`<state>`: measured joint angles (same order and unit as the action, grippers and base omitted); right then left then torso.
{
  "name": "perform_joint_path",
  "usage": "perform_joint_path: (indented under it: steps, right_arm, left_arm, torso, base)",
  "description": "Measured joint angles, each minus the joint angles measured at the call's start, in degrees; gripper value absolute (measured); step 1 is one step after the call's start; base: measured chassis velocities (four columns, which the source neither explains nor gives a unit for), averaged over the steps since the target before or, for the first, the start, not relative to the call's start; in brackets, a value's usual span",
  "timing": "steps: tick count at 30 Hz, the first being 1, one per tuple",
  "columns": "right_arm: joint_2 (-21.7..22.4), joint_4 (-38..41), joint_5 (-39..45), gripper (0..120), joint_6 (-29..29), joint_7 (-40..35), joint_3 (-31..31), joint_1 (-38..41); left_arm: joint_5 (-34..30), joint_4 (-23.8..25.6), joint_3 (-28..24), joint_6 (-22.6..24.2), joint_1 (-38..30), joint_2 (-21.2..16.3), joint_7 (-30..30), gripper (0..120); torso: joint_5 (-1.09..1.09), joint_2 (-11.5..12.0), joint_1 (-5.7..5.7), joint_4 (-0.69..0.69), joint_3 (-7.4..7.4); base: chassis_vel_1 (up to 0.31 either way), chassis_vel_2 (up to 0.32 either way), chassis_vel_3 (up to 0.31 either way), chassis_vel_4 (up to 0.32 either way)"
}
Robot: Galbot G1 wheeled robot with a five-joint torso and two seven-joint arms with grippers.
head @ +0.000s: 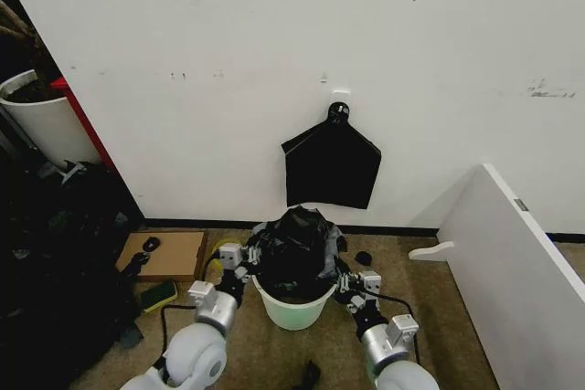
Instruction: Place the garbage bag over the trash bin.
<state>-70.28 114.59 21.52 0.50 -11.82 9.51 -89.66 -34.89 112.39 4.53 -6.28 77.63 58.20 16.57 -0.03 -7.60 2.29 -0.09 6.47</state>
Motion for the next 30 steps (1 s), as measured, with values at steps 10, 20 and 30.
perform_joint_path:
  steps: [10,20,30]
  right_arm:
    - [0.4,1.6,-2.8,0,6.0,-5.0,0.0,-1.5]
    - [0.7,1.5,-4.1,0,7.9,-6.3,-1.0,-2.5]
    - [0.9,-0.2,-5.0,0,10.1,-7.2,-2.1,-1.7]
  left_arm:
    - [0.5,0.0,-0.1,2.0,1.8,-0.9,2.3,0]
    - [0.9,1.8,0.5,4.3,5.7,-3.1,2.8,0]
    - [2.0,3.0,1.4,7.3,9.3,-4.6,3.5,0]
  torso:
    - [0.00,0.0,0.00,-0.01,0.00]
    - [0.00,0.0,0.00,0.00,0.00]
    - [0.00,0.0,0.00,-0.01,0.00]
  base:
    - [0.000,0.000,0.000,0.000]
    - [0.000,0.000,0.000,0.000]
    - [0.000,0.000,0.000,0.000]
